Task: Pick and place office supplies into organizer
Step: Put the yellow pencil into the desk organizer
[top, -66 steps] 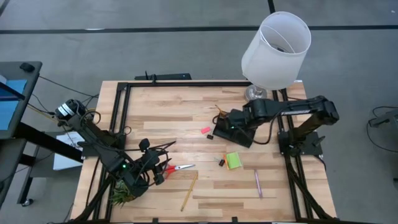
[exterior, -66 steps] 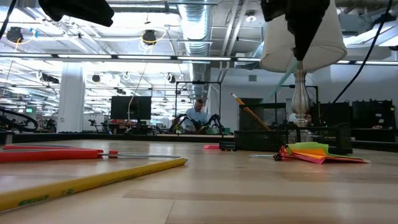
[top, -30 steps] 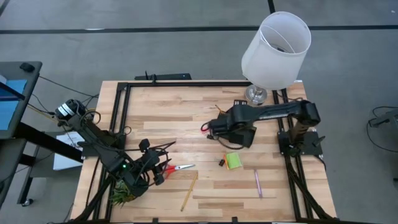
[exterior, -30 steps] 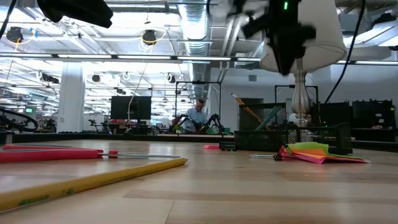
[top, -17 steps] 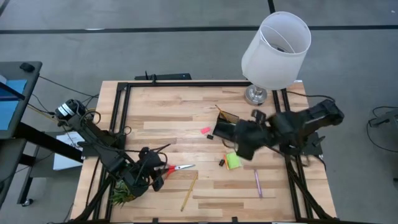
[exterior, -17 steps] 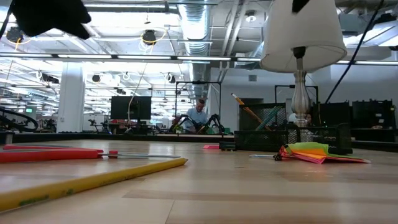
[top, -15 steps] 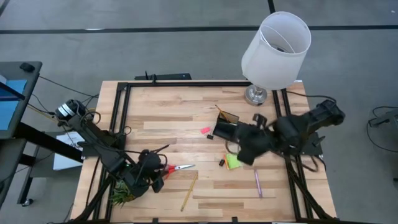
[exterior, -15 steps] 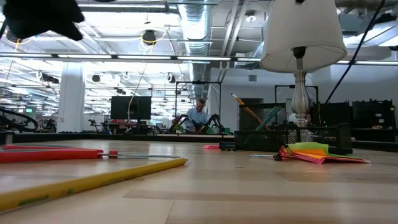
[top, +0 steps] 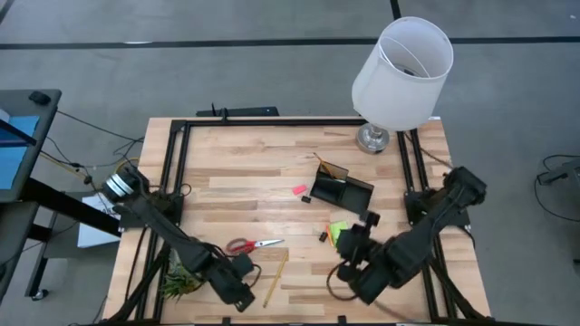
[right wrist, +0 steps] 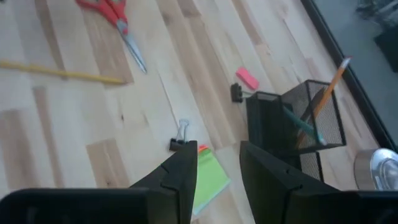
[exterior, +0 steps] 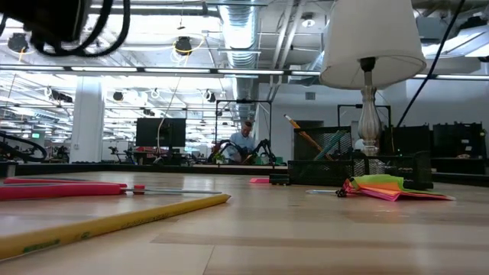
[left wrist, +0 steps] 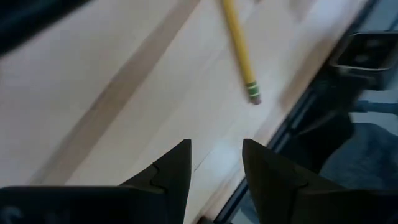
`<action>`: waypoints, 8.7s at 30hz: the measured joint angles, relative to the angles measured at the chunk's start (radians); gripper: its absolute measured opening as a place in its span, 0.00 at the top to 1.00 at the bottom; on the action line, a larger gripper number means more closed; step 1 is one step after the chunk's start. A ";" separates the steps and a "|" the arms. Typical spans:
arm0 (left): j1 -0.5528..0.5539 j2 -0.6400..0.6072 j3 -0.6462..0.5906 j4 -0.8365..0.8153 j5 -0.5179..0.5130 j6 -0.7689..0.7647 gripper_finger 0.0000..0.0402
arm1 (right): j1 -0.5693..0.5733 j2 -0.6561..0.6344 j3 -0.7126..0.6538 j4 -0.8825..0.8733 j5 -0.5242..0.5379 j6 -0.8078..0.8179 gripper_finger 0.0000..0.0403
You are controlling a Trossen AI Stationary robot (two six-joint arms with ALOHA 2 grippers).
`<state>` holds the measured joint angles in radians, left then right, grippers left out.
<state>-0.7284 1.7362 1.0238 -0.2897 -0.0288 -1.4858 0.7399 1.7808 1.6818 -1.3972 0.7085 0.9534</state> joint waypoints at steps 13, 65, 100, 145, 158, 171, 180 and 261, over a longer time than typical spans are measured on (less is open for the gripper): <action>0.044 0.239 0.352 -0.355 0.044 0.012 0.66 | -0.008 0.116 -0.001 -0.171 0.006 0.197 0.72; 0.018 0.490 0.676 -0.502 0.011 -0.105 0.66 | -0.337 0.026 -0.002 -0.135 -0.030 -0.255 0.72; 0.058 0.490 0.675 -0.567 0.051 0.264 0.93 | -0.335 0.026 -0.002 -0.137 -0.030 -0.258 0.72; 0.218 0.524 0.981 -1.264 -0.264 0.979 1.00 | 0.218 0.023 -0.017 -0.131 -0.063 0.199 0.72; 0.274 0.541 0.838 -1.158 -0.089 1.109 0.86 | 0.345 0.024 -0.215 0.211 0.004 0.269 0.72; 0.271 0.541 0.758 -1.075 -0.087 1.072 0.73 | 0.336 0.025 -0.306 0.280 -0.054 0.251 0.72; 0.273 0.541 0.758 -1.033 -0.087 1.114 0.73 | 0.337 0.025 -0.306 0.280 -0.056 0.251 0.72; 0.283 0.534 0.702 -1.036 -0.063 1.137 0.73 | 0.339 0.024 -0.305 0.276 -0.057 0.241 0.72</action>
<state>-0.4458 2.2705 1.7258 -1.3259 -0.0915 -0.3485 1.0786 1.8050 1.3766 -1.1209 0.6518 1.1946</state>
